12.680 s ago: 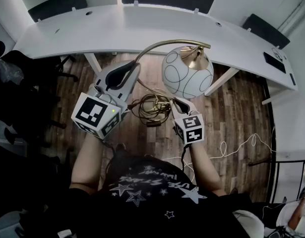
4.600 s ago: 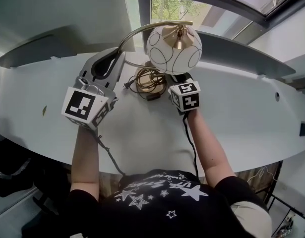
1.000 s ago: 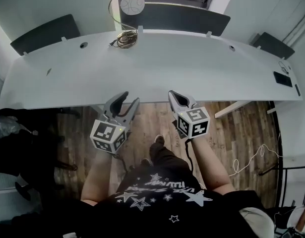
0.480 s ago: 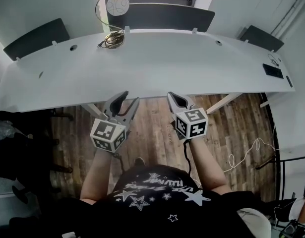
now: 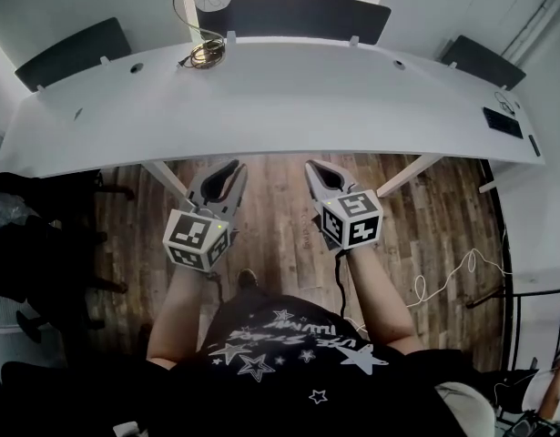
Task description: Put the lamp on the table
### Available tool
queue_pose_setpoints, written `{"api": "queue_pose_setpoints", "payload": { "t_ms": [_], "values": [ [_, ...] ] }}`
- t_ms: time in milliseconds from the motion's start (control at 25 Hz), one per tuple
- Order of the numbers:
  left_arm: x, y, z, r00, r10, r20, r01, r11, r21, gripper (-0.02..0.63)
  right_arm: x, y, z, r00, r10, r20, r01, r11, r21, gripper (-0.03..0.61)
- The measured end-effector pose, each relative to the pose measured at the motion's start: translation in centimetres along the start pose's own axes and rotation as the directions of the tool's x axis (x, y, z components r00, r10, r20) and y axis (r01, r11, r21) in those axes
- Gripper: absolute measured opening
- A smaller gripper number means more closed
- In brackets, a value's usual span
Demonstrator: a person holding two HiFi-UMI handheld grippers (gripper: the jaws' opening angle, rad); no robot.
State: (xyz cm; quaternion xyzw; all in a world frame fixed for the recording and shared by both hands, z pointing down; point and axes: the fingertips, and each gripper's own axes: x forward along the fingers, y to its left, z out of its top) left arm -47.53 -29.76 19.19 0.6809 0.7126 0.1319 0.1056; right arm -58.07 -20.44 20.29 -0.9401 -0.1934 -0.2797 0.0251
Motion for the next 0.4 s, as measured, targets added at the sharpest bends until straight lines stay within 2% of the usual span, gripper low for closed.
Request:
{"api": "queue_pose_setpoints", "payload": {
  "t_ms": [160,400],
  "values": [
    [-1.5,-3.0,-0.4,0.999,0.029,-0.012,-0.029,0.999,0.017,0.021,-2.9,0.8,-0.9,1.0,0.025,0.007,-0.025,1.0,0.0,0.0],
    [-4.1,-6.8,-1.4,0.998,0.046,-0.041,-0.046,0.999,0.009,0.008,-6.9,2.3,-2.3,0.999,0.052,0.013,-0.052,0.999,-0.004,0.001]
  ]
}}
